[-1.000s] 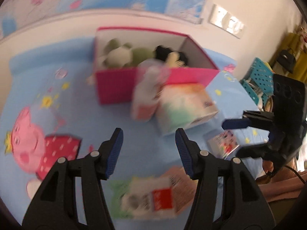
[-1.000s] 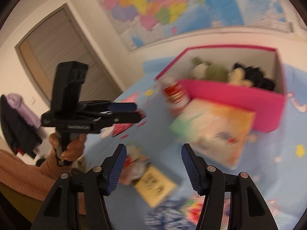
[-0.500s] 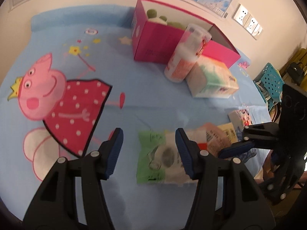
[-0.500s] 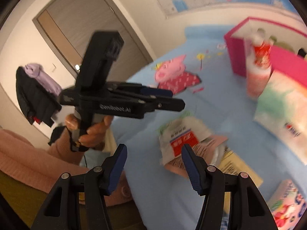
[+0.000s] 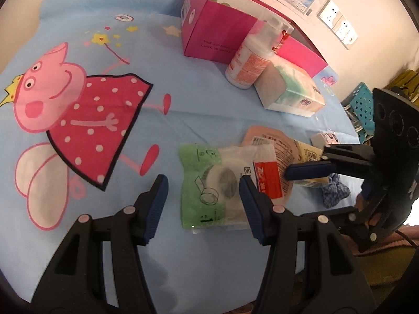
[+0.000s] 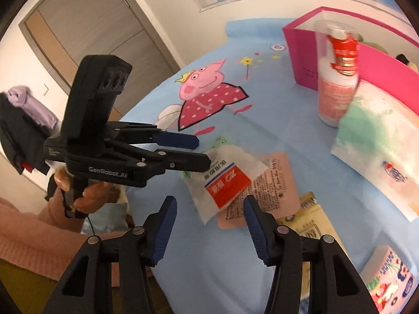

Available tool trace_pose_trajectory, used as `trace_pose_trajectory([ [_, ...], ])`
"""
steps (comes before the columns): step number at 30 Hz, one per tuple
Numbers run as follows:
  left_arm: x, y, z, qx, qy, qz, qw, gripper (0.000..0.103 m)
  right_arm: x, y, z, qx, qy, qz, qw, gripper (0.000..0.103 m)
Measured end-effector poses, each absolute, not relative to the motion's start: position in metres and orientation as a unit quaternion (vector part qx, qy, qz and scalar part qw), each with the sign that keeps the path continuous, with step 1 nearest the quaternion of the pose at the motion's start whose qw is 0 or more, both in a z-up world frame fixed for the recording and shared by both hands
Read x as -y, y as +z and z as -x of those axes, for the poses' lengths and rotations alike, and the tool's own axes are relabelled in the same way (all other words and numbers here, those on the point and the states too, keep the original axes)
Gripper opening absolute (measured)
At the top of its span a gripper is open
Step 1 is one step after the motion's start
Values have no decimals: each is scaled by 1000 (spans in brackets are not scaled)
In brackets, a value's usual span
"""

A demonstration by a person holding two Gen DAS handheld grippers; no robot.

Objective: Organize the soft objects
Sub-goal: 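Move the right gripper to the white-and-green medical bag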

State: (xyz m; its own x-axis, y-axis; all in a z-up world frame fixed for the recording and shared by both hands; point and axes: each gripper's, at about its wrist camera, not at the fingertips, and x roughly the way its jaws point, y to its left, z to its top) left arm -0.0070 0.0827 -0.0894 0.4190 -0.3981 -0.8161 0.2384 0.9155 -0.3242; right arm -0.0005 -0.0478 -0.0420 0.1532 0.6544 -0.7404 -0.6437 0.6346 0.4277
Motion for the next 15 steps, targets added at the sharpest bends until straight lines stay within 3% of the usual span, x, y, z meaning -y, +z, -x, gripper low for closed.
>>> trace_pose_trajectory([
  [15,-92,-93,12,-504,-218,86,831,57,43,-58,-7,-506,440,-80,737,54],
])
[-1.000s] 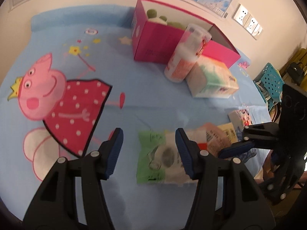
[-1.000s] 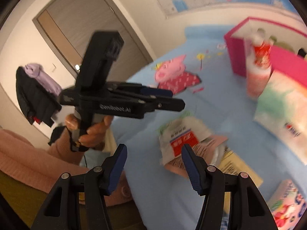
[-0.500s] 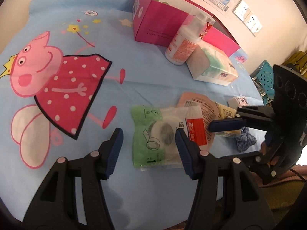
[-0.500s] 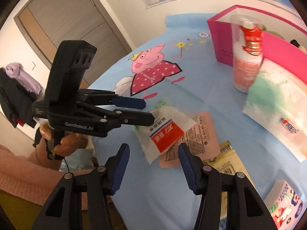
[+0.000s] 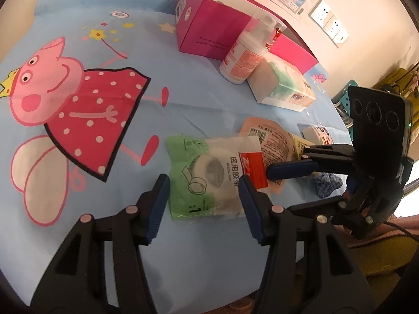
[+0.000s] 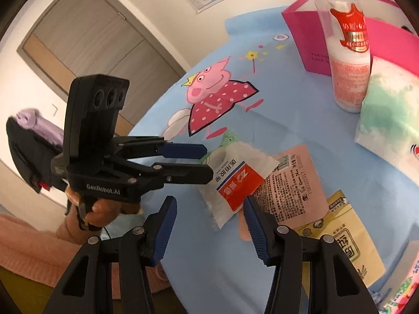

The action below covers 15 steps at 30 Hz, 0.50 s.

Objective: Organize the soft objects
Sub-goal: 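Move the right gripper to the white-and-green medical bag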

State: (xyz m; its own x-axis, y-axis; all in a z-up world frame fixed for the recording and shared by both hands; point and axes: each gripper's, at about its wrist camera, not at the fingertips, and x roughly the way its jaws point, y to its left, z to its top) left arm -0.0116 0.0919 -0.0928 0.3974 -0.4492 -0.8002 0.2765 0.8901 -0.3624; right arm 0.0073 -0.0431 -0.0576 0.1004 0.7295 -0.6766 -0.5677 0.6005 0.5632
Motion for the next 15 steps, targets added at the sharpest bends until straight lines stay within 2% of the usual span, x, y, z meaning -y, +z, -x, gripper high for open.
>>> trace_pose_trajectory([
  [11,-96,-93,11,-505,-223,90,829,51,34,-58,-4,-525,433,-82,728,57],
  [15,-97,-93,12,-505,-221,85,830,49,37,-56,-4,-518,411,-62,747,53],
])
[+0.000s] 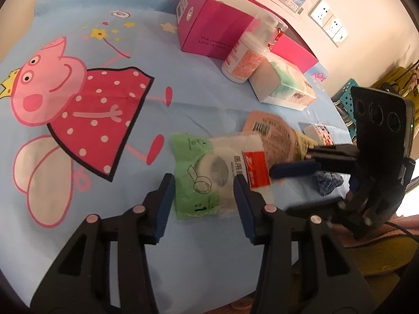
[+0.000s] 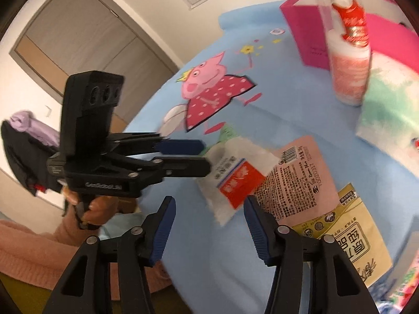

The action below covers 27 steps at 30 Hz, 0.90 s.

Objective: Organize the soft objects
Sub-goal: 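Move the right gripper to the white-and-green medical bag, then close the right gripper on the medical bag and lift it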

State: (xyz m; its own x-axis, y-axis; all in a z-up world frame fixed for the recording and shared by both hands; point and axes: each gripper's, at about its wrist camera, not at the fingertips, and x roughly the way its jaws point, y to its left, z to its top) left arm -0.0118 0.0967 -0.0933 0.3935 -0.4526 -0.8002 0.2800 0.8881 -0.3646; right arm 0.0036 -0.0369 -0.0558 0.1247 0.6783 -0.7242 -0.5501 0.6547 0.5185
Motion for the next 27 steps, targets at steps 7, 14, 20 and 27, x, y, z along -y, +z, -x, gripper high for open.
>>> trace_pose_trajectory([
  [7,-99,-94,10,-502,-224,92,830,49,42,-58,-23,-515,357,-34,778,56],
  [14,-99,-94,13,-502,-223,88,831,47,26,-59,-32,-503,369,-20,781,64],
  [20,-103,-95,13,-501,-225,101,830,44,22,-62,-42,-496,384,-59,777,64],
  [27,-105,-97,13,-496,-231,116,829,44,36,-68,-42,-499,439,-161,730,50],
])
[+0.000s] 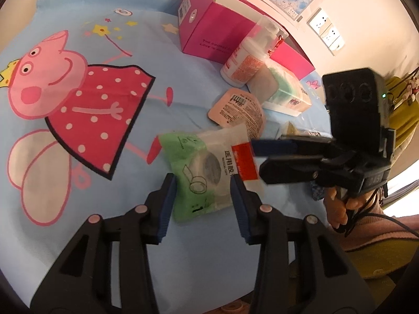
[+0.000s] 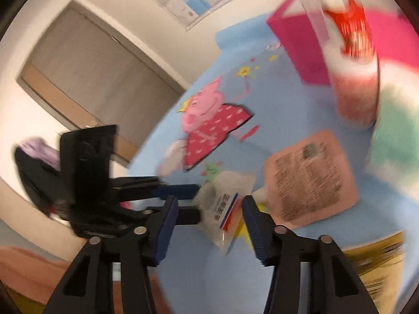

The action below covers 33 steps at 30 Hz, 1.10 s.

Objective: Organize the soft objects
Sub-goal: 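Close the right gripper on the medical bag and lift it, then carry the medical bag over the pink box and open the right gripper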

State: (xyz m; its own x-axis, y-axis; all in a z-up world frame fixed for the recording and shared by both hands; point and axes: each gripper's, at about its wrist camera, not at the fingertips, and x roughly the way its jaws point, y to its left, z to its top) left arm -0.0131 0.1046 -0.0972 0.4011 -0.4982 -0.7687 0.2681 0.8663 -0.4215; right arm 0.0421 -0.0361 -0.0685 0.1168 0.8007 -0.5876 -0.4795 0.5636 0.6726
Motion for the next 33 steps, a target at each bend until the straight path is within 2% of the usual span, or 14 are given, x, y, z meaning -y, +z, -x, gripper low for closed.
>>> trace_pose_trajectory([
  [3,-106,-98,13,-494,-232,118,830,44,34,-76,-38,-512,402,-128,748,43],
  [6,-106,-98,12,-494,-235,121,828,44,37,-76,-36,-511,406,-139,744,43],
  [8,-104,-98,11,-494,-238,120,827,44,36,-76,-37,-509,406,-134,747,38],
  [10,-103,-98,11,-494,-237,118,828,44,33,-74,-36,-502,410,-126,751,23],
  [14,-106,-99,10,-493,-242,132,826,46,31,-68,-32,-482,418,-103,763,20],
  [18,-105,-98,8,-489,-248,138,825,57,41,-57,-32,-459,429,-106,771,15],
  [22,-94,-94,6,-483,-261,124,827,58,52,-50,-32,-446,431,-112,777,13],
  [24,-86,-93,4,-477,-283,120,823,63,57,-49,-33,-446,437,-125,771,12],
  [28,-67,-87,2,-471,-302,100,822,63,62,-40,-34,-435,439,-128,775,12],
  [33,-59,-53,-4,-433,-303,86,845,63,78,-18,-39,-412,443,-142,783,12],
])
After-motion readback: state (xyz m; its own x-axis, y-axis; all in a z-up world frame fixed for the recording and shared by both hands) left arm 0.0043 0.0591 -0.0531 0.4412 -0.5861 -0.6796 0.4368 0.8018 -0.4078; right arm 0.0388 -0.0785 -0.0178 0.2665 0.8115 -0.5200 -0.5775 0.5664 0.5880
